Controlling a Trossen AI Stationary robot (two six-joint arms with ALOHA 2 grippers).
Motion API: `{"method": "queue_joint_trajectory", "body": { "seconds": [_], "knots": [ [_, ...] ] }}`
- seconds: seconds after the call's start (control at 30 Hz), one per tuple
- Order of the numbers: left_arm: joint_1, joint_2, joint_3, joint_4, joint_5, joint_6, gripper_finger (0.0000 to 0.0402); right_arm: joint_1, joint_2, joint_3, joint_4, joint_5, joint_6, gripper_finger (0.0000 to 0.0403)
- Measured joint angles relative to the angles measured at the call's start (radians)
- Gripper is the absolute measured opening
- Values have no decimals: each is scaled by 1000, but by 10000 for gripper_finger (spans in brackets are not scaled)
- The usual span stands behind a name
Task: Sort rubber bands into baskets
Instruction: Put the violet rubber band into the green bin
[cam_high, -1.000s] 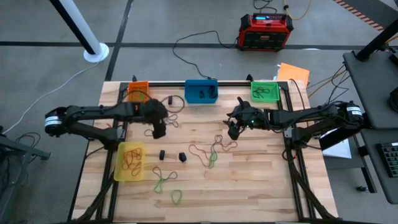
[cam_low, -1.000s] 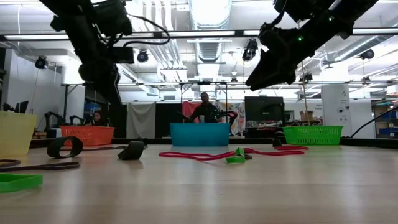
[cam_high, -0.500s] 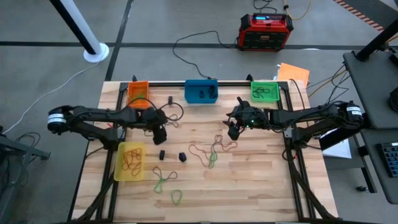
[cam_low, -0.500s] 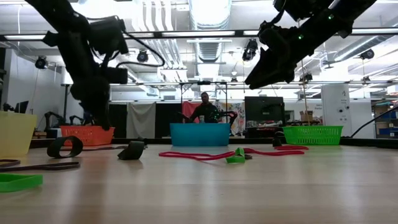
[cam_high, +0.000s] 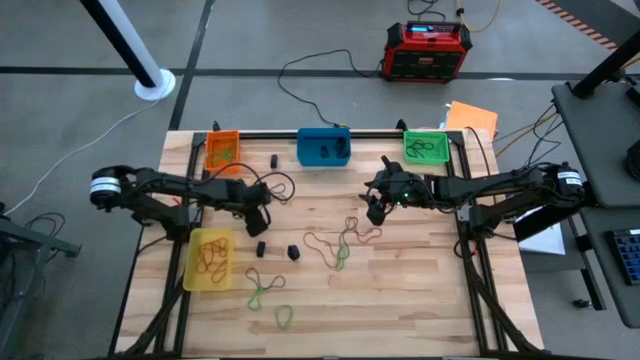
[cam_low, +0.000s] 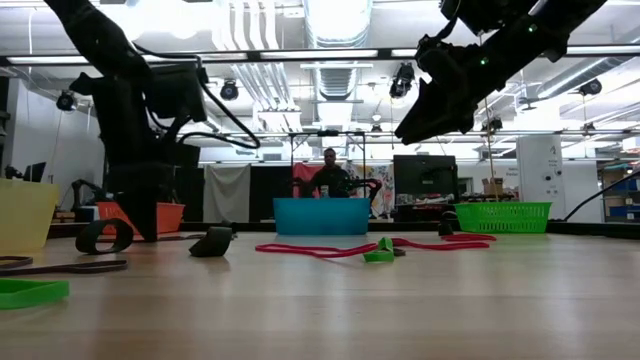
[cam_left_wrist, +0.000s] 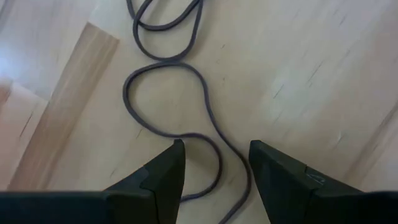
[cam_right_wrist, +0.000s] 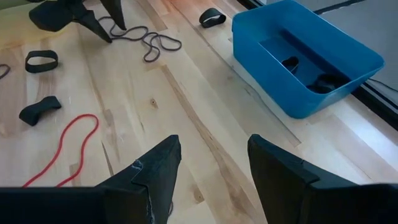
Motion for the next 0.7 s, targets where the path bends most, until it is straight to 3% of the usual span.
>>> {"method": "queue_joint_trajectory", "body": {
  "seconds": [0.2,0.43,0.7],
  "knots": [
    [-1,10,-1,2,-14,-15,150,0,0,-4,3,0,0,183],
    [0,8,-3,8,-3,-2,16,0,0,-15,7,0,1,183],
    [-20,-42,0,-10,-11,32,1,0,0,-21,8,0,1,183]
  ]
}}
